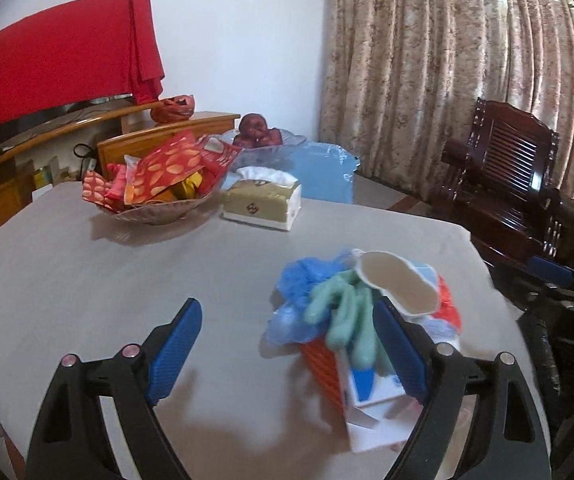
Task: Collect trash
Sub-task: 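Grasp the blue-white paper cup with the right tool while the left tool grasps the green gloves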
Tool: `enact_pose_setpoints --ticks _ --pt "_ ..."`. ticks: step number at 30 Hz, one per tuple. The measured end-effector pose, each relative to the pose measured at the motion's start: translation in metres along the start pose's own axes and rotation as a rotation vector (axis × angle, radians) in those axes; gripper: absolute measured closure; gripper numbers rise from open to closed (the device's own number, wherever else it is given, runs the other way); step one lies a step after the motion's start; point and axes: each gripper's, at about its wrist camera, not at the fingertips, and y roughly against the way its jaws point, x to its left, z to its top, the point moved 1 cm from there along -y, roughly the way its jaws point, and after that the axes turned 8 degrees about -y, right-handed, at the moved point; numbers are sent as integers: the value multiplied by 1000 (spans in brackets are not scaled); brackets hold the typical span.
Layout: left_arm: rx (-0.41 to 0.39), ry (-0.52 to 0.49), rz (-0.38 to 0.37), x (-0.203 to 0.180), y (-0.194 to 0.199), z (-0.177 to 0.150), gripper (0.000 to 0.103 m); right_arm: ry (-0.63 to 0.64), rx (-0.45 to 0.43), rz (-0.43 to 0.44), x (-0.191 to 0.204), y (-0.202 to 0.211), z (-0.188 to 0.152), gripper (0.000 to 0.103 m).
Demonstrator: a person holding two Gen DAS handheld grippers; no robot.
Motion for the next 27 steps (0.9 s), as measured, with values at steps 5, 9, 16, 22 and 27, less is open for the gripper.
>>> enact_pose_setpoints --ticks 5,9,16,22,27 --pt "11 7 24 12 -12 -2 17 -9 64 25 4 -36 0 6" --pt "29 19 37 21 -21 -5 17 -12 105 40 7 -56 -3 6" --pt "40 27 35 27 -34 -6 17 -5 178 78 6 -80 -6 7" --pt "47 31 24 25 -41 -5 17 7 193 115 6 -80 -6 35" --pt "45 30 11 19 -44 -3 17 -5 152 136 2 -62 0 39"
